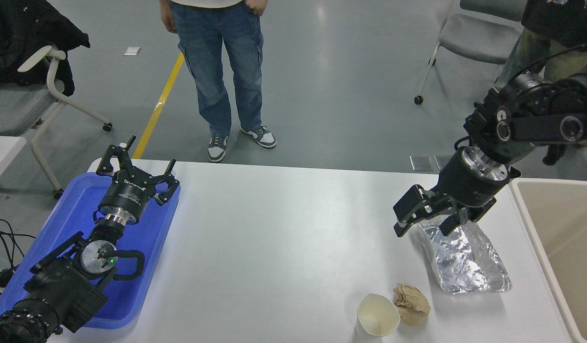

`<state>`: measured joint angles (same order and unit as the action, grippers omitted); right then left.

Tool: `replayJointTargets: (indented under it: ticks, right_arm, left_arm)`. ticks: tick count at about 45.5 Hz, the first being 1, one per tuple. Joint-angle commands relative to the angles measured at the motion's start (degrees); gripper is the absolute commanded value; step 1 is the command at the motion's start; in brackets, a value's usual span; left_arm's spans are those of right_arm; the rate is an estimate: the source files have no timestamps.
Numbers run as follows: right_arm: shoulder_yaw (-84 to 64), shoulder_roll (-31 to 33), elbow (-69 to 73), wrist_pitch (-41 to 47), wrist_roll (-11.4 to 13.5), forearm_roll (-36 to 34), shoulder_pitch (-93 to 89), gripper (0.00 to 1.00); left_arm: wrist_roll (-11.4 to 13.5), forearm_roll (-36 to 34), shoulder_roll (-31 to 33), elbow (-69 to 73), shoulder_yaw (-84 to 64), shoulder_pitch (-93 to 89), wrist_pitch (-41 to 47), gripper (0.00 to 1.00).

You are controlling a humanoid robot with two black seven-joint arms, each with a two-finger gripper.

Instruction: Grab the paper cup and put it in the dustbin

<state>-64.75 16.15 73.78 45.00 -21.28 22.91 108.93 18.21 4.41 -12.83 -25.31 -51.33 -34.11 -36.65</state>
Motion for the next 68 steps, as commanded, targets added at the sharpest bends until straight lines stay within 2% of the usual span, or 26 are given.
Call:
replayJointTargets:
  ticks: [1, 10, 21, 28, 35, 44, 52, 58, 68]
  right_arm:
    - [3.66, 0.38, -0.39, 0.00, 0.01, -0.06, -8.20, 1.00]
    - [3.58, 0.81, -0.30, 0.00, 0.01, -1.55, -10.58, 0.96]
    - [3.58, 1.43, -0.21, 0.00, 0.01, -3.49, -14.10, 0.62]
    - [3.67, 1.17, -0.21, 0.00, 0.01, -3.49, -16.38, 0.57]
    - [3.67, 0.99, -0.21, -1.13, 0.01, -3.58, -17.53, 0.56]
    - [3.93, 0.82, -0.30, -10.97, 0.10, -4.45, -18.84, 0.56]
    - [4.10, 0.73, -0.21, -13.62, 0.10, -4.54, -18.85, 0.79]
    - [4.02, 0.90, -0.21, -13.88, 0.10, -4.63, -18.76, 0.85]
    - [4.02, 0.47, 0.05, -14.68, 0.10, -4.54, -19.11, 0.84]
  left_arm:
    - [-0.01, -0.02, 0.00, -0.09, 0.00, 0.01, 0.00, 1.00]
    - [-0.01, -0.02, 0.00, 0.00, 0.00, 0.01, 0.00, 1.00]
    - [-0.01, -0.02, 0.00, 0.00, 0.00, 0.01, 0.00, 1.00]
    - [-0.01, -0.02, 0.00, 0.00, 0.00, 0.01, 0.00, 1.00]
    - [-0.01, -0.02, 0.00, 0.00, 0.00, 0.01, 0.00, 1.00]
    - [-0.01, -0.02, 0.00, 0.00, 0.00, 0.01, 0.00, 1.00]
    - [-0.01, -0.02, 0.00, 0.00, 0.00, 0.01, 0.00, 1.00]
    - [-0.01, -0.02, 0.00, 0.00, 0.00, 0.01, 0.00, 1.00]
    - [-0.01, -0.02, 0.00, 0.00, 0.00, 0.01, 0.00, 1.00]
